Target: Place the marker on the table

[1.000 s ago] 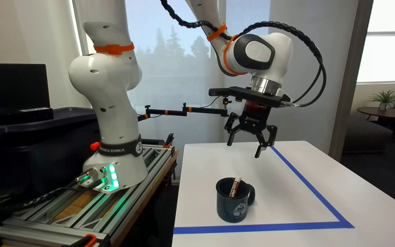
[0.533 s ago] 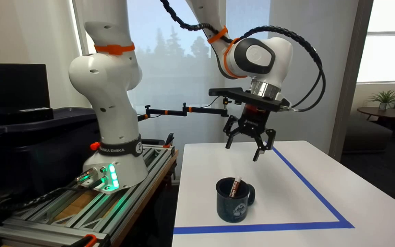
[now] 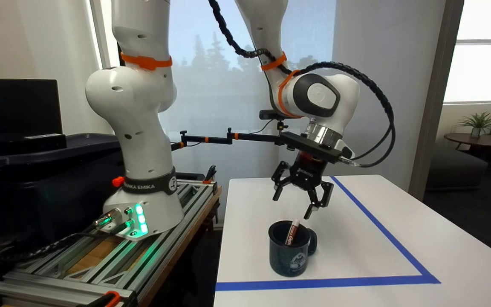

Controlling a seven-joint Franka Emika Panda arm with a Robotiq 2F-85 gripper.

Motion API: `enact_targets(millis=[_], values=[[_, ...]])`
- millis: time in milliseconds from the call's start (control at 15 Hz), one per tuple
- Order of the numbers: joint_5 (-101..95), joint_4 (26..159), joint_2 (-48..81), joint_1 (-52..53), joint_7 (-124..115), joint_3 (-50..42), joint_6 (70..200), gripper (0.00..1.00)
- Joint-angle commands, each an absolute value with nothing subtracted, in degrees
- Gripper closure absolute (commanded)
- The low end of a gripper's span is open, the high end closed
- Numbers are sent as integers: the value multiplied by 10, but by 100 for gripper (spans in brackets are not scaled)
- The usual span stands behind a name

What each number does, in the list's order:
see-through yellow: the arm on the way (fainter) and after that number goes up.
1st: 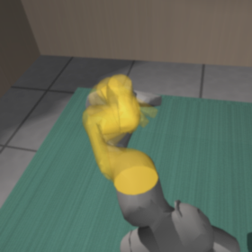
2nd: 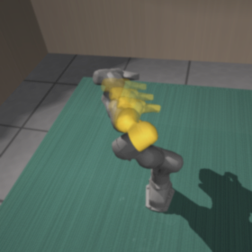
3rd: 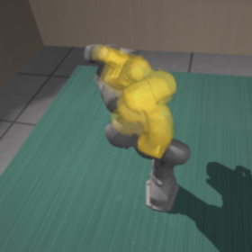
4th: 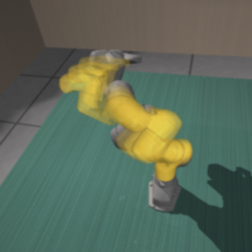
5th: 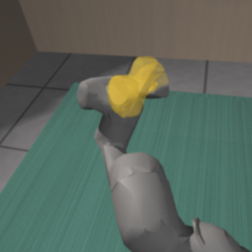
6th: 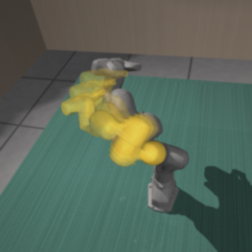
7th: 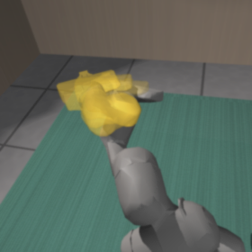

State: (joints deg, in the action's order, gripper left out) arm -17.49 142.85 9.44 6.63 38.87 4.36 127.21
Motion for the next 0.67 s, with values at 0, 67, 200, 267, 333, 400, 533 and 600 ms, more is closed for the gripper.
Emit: enact_targets(millis=[0, 67, 200, 267, 333, 400, 533, 600], values=[[-207, 1418, 121, 64, 336, 49, 1292, 0], [-215, 1416, 126, 64, 323, 48, 1297, 0], [-226, 1417, 134, 64, 301, 48, 1308, 0], [-229, 1416, 137, 64, 295, 48, 1310, 0], [-235, 1417, 139, 64, 285, 49, 1315, 2], [-237, 1417, 141, 64, 280, 49, 1317, 25], [-244, 1418, 142, 65, 268, 50, 1322, 30], [-246, 1419, 142, 65, 263, 50, 1323, 40]])
